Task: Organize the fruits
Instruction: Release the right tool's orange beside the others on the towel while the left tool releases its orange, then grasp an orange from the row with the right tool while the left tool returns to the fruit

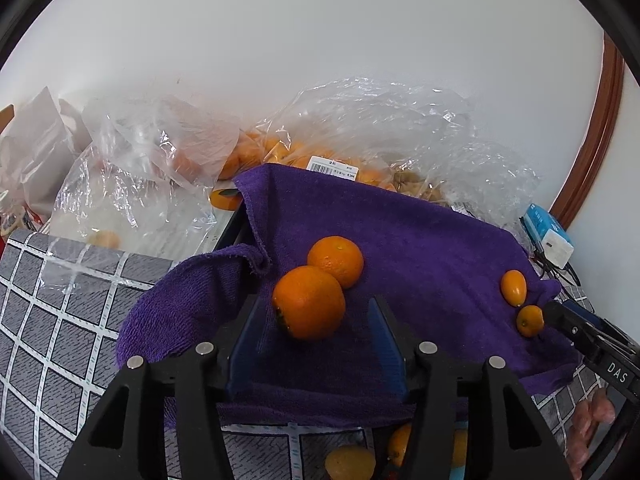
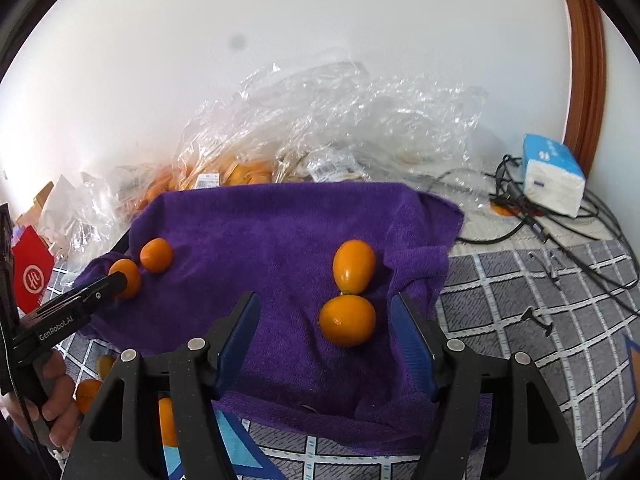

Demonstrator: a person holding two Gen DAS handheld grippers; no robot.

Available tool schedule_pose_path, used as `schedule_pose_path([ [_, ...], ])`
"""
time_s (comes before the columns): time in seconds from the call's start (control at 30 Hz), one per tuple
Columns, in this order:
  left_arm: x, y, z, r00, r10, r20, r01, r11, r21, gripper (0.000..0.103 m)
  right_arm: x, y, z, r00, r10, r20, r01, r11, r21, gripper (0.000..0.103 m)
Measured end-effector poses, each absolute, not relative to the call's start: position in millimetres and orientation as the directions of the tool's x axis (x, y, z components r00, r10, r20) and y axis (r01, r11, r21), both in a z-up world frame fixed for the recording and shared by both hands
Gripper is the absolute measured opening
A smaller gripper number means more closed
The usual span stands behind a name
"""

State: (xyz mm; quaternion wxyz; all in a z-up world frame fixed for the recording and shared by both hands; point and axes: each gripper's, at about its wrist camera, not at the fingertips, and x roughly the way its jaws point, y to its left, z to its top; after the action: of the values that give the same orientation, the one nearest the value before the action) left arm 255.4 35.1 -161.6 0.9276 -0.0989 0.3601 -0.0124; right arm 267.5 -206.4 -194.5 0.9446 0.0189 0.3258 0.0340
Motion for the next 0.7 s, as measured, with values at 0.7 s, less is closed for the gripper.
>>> schedule_pose_path([
  [0.7,230,53,-112,0.794,-0.068,-0.604,-0.103,0.964,-0.245,0.055,239,-187,-170,0.771,0.146,-0.620,-0.126,0.989,0.077,0.047],
])
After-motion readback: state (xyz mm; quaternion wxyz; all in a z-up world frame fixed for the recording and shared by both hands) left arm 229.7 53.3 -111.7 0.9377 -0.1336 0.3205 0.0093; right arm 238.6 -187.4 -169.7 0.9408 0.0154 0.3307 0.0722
